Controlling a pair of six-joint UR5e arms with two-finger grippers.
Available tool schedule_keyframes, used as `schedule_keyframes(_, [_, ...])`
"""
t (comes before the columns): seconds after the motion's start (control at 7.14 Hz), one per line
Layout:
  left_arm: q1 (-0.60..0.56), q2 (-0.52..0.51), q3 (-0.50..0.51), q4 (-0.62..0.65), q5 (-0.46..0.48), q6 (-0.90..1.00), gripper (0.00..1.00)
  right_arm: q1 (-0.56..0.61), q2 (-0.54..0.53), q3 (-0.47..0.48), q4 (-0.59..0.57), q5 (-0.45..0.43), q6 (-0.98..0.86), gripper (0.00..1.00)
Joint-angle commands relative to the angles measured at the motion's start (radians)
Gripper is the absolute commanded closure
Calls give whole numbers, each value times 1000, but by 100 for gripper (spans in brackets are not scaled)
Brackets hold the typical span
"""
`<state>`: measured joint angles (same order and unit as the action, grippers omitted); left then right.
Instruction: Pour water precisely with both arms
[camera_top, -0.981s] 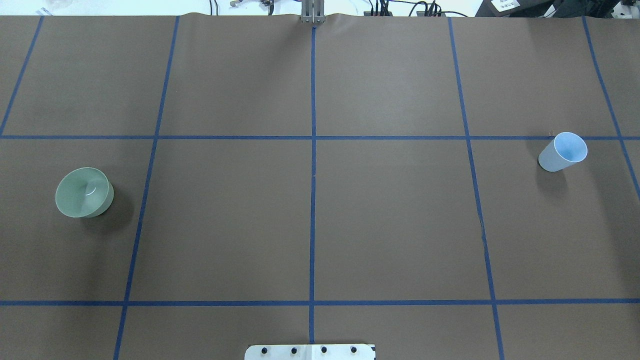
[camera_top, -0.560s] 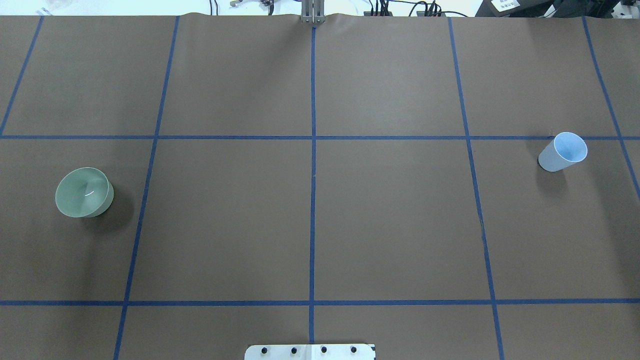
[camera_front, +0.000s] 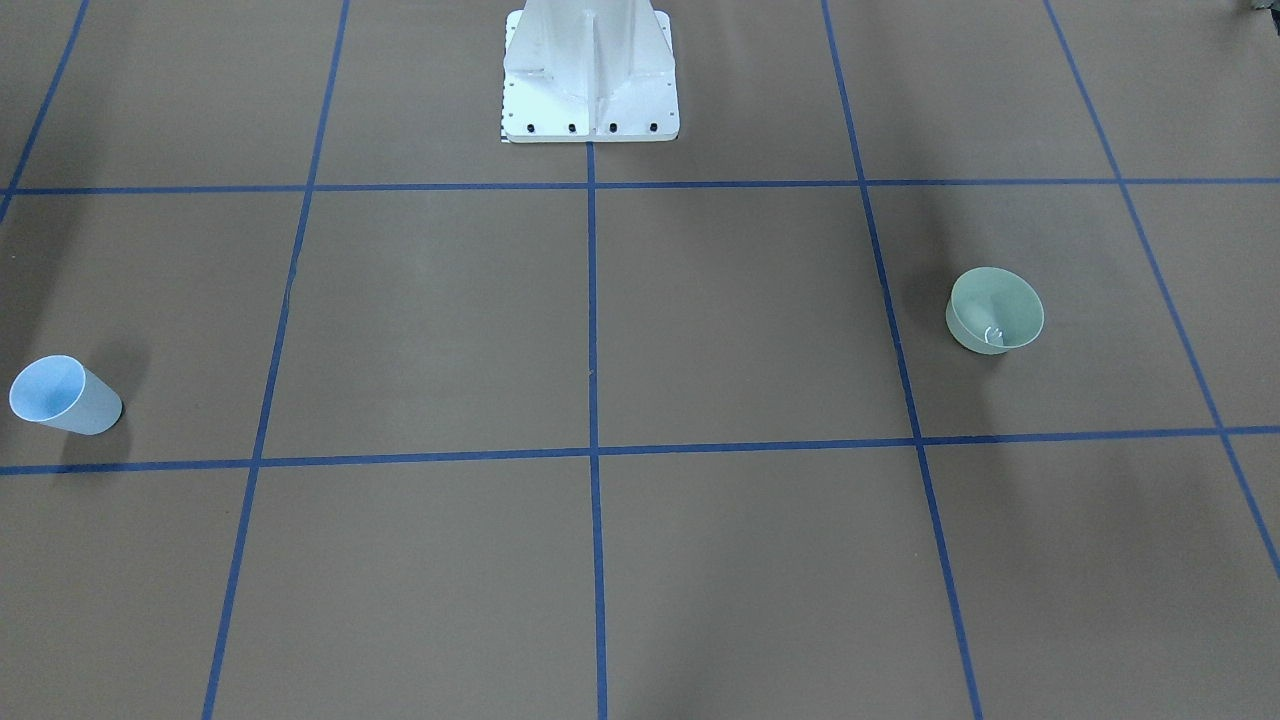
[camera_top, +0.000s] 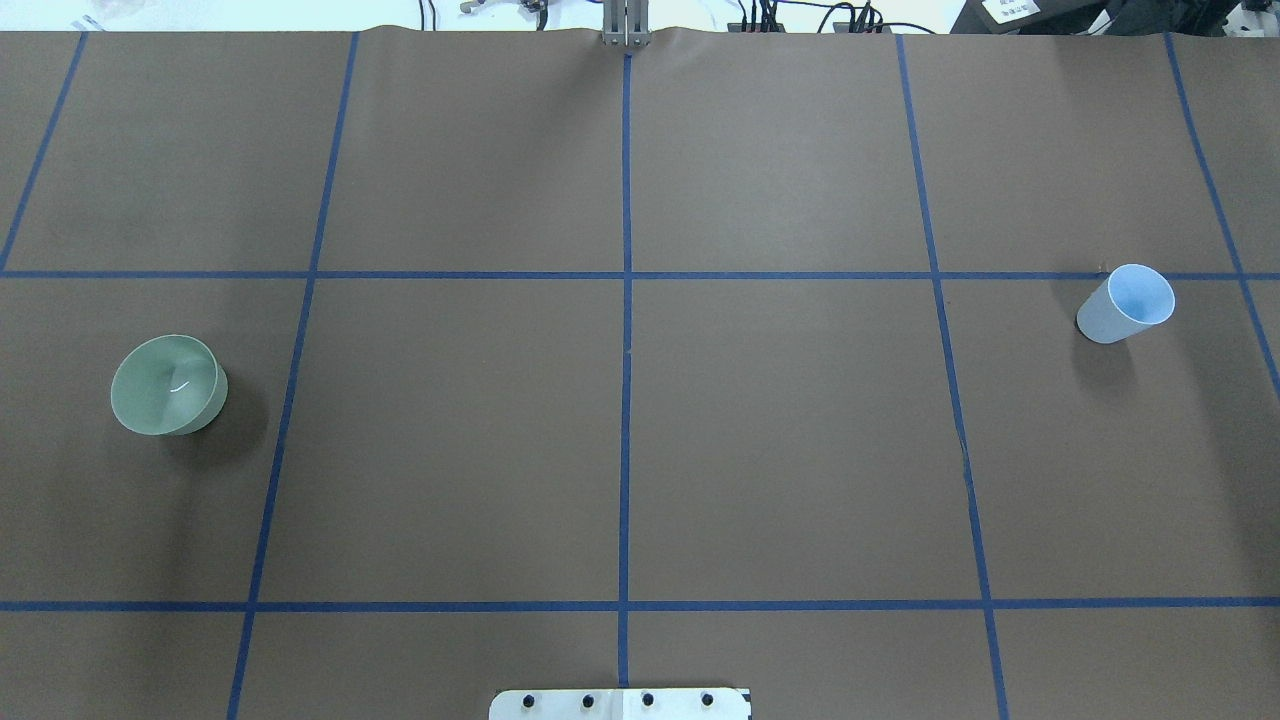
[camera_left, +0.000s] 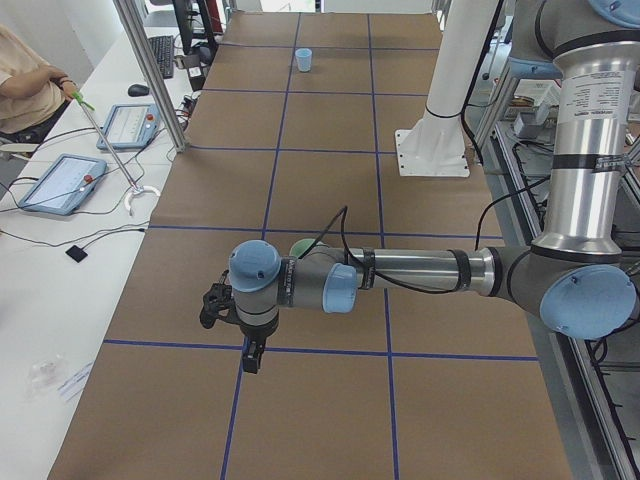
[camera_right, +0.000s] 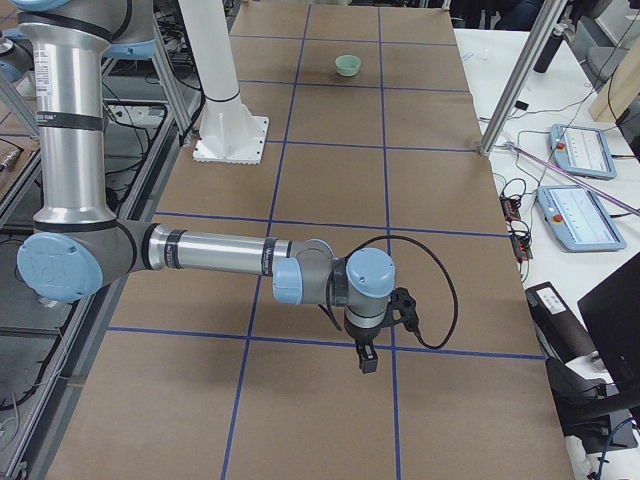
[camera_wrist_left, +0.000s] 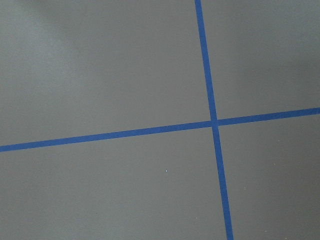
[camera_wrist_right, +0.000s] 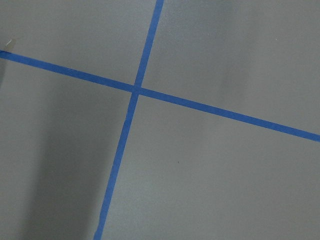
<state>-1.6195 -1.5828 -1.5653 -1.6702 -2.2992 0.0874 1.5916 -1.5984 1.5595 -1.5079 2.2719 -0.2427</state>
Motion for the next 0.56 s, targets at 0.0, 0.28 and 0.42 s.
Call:
schedule_keyframes(0.0, [1,1,1,0,3,0,0,-1,0,1,0,0,-1,0])
schedule_keyframes(0.28, [1,1,1,0,0,0,0,-1,0,-7,0,4,0,0])
schedule_keyframes(0.42, [1,1,1,0,-2,0,0,-1,0,-7,0,3,0,0])
